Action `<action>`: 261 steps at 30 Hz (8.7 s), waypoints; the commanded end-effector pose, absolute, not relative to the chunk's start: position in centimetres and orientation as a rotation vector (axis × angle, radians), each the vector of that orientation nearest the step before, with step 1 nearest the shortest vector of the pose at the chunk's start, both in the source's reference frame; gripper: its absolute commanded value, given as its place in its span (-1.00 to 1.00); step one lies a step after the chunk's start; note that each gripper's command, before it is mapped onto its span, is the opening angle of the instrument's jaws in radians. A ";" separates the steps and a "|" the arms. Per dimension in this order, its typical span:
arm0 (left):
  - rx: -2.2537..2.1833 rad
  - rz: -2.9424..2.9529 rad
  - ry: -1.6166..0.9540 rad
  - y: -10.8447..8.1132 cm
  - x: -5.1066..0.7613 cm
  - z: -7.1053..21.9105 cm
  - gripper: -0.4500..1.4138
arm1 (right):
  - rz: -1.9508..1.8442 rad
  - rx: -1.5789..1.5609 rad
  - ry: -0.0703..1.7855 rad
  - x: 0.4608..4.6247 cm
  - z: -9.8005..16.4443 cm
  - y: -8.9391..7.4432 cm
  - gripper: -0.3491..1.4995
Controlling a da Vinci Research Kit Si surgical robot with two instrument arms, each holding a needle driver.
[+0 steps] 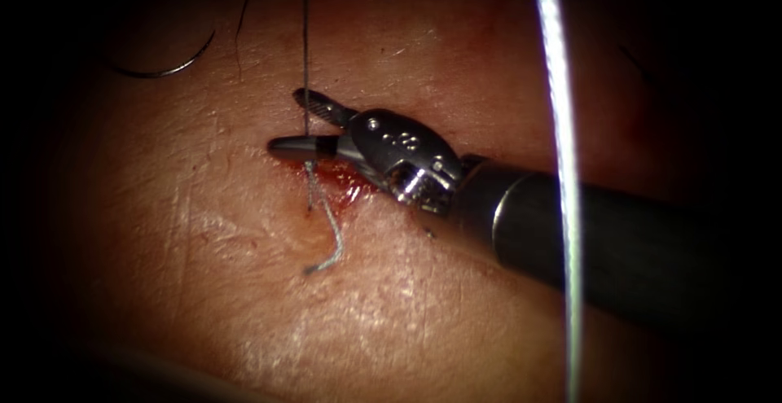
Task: Wound Closure
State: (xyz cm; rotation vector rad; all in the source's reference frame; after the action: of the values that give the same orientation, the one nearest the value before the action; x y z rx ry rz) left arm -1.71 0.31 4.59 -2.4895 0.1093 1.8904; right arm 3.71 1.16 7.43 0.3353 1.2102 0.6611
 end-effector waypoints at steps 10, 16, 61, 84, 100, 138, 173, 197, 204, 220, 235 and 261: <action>-2.498 1.908 0.127 0.2 -1.87 4.8 -1.00 | 0.648 0.359 1.223 4.06 7.4 1.1 0.98; -2.504 1.911 0.136 0.2 -1.86 4.9 -1.00 | 0.629 0.374 1.233 4.17 7.4 1.1 0.98; -2.436 1.972 0.118 0.4 -1.21 4.8 -1.00 | 0.613 0.375 1.295 3.52 7.0 1.1 0.98; -2.096 2.265 -0.013 -0.3 -0.71 5.8 -0.01 | 0.677 0.330 1.246 1.88 7.1 0.4 0.98; -1.890 2.260 -0.292 -2.3 -1.21 6.9 0.23 | 0.710 0.352 1.248 1.98 7.1 0.2 0.98; -1.130 2.559 -0.191 -2.9 -1.74 7.6 -0.15 | 0.681 0.386 1.307 2.17 7.1 0.1 0.98; -1.380 2.473 -0.148 -2.3 -0.86 6.8 -1.00 | 0.188 -0.024 1.278 3.33 6.8 0.4 0.98; -1.438 2.392 -0.171 -2.2 -0.90 6.8 -1.00 | 0.134 -0.072 1.250 4.16 6.9 0.7 0.98; -1.446 2.386 -0.171 -2.2 -0.90 6.8 -1.00 | 0.112 -0.064 1.263 4.23 7.0 0.7 0.98; -1.442 2.385 -0.167 -2.2 -0.94 6.8 -1.00 | 0.101 -0.055 1.286 4.28 7.0 0.7 0.22; -1.447 2.384 -0.173 -2.2 -0.93 6.8 -1.00 | 0.063 0.028 1.274 4.21 7.0 0.6 -0.62; -1.420 2.330 -0.086 -2.1 -0.10 6.6 -1.00 | 0.221 -0.028 1.266 3.01 6.7 0.1 0.98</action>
State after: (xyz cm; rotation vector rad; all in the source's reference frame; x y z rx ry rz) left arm -0.12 -2.04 6.59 -1.4249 -0.0803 2.3289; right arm 2.92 0.19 6.69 -0.0314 1.2622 0.2207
